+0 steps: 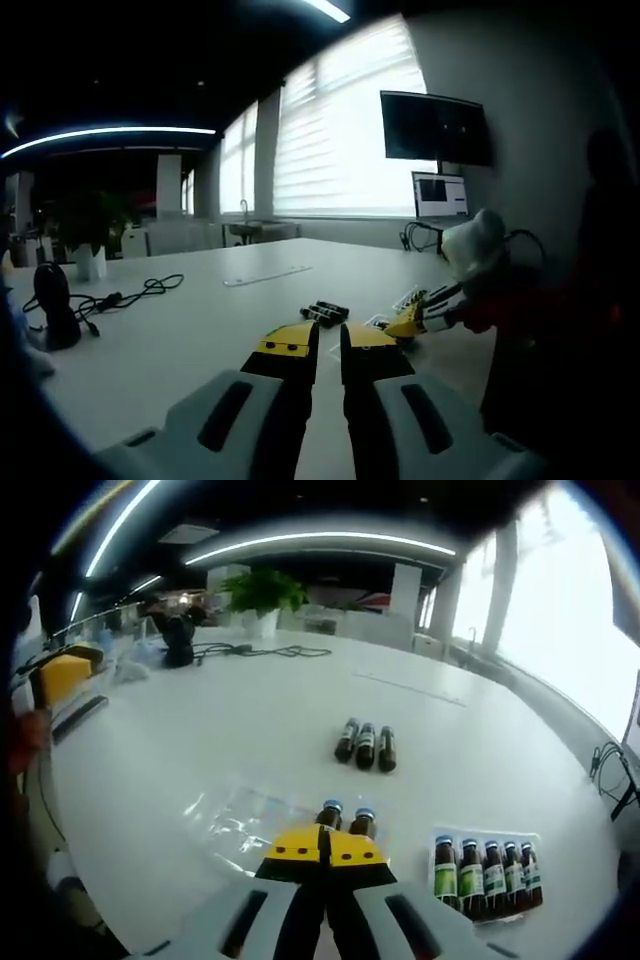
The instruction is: Grip medicine bottles put into box
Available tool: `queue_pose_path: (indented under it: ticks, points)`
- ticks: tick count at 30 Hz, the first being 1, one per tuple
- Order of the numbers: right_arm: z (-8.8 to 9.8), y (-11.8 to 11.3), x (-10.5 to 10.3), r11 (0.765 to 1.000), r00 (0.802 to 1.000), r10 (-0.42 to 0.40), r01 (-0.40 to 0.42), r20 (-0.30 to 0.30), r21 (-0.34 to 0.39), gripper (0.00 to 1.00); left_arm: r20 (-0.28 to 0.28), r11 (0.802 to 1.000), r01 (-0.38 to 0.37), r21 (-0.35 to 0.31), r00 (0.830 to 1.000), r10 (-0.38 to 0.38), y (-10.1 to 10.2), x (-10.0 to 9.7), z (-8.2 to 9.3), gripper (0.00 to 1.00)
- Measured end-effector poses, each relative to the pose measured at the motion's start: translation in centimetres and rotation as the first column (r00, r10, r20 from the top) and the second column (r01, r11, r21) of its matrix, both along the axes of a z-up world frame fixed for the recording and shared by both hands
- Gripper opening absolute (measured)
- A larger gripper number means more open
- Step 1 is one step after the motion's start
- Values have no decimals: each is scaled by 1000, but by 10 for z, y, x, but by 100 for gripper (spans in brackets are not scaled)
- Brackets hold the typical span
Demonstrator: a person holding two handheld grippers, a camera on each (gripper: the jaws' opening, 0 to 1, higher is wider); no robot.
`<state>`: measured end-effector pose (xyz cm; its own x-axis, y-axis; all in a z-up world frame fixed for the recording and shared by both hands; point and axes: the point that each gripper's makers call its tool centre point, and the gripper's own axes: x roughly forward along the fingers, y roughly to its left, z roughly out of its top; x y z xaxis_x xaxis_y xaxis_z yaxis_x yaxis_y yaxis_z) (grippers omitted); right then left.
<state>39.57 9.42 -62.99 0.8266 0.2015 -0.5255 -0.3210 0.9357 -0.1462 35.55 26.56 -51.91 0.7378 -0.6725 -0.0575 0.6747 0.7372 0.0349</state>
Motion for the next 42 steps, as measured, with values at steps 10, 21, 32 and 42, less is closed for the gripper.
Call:
queue_pose_path:
  ticks: [10, 21, 32, 42]
  points:
    - [2, 5, 2, 995, 996, 64, -59, 61, -83, 0, 0, 1000, -5, 5, 1000, 5, 3, 1, -1, 3]
    - [13, -3, 9, 997, 992, 64, -59, 106, -48, 0, 3, 1000, 2, 14, 1000, -2, 0, 0, -2, 3]
    - [35, -15, 25, 999, 987, 54, -54, 151, -1, 5, 0, 1000, 3, 13, 1000, -3, -1, 1, -3, 3]
    - [43, -24, 44, 999, 985, 44, -43, 165, -14, 8, 0, 1000, -4, 11, 1000, 4, 2, 2, -2, 3]
